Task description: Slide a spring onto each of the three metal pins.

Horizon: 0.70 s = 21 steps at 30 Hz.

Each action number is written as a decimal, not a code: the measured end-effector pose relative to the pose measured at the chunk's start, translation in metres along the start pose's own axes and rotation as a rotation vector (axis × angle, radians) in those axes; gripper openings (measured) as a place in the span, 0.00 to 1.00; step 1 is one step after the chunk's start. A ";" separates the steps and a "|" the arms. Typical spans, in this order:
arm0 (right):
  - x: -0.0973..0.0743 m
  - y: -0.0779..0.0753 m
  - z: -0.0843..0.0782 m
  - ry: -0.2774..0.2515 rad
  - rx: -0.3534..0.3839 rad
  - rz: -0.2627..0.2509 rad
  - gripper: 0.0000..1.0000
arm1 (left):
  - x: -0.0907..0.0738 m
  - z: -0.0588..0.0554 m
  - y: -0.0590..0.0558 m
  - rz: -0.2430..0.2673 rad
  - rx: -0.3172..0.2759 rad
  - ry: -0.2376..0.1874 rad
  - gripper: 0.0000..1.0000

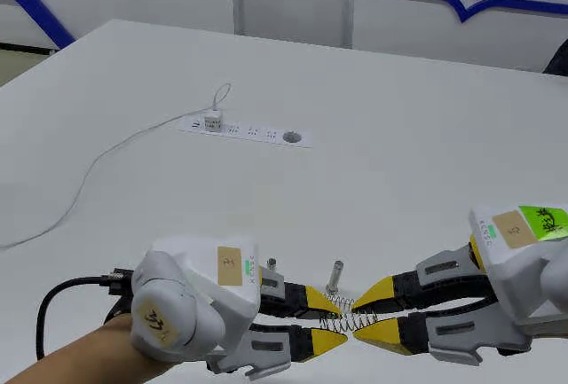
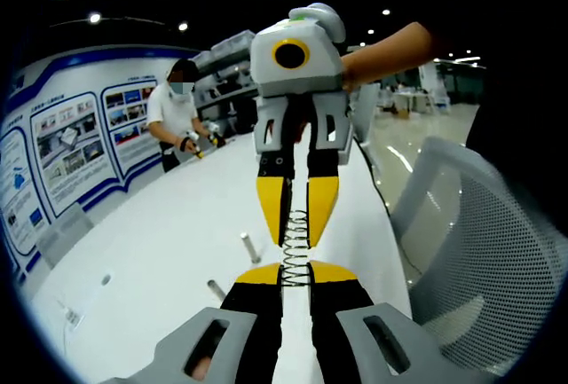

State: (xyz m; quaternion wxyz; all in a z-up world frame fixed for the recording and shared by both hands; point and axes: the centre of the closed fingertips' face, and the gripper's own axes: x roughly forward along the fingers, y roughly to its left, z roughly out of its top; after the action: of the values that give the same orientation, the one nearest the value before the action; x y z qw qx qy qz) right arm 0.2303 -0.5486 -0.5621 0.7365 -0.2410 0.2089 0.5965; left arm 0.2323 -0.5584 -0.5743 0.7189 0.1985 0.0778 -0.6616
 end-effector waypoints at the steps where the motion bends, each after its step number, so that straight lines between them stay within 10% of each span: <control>1: 0.000 0.000 0.002 -0.008 0.003 0.000 0.11 | 0.000 0.000 0.000 0.001 0.001 0.001 0.10; 21: 0.012 0.002 0.038 -0.119 0.062 0.014 0.11 | 0.002 0.004 0.002 0.037 -0.086 -0.057 0.10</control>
State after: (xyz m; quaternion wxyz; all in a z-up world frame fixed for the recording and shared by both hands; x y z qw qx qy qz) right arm 0.2316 -0.5165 -0.5391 0.7506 -0.1808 0.1848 0.6080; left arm 0.2344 -0.5614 -0.5714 0.7408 0.1502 0.0819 -0.6495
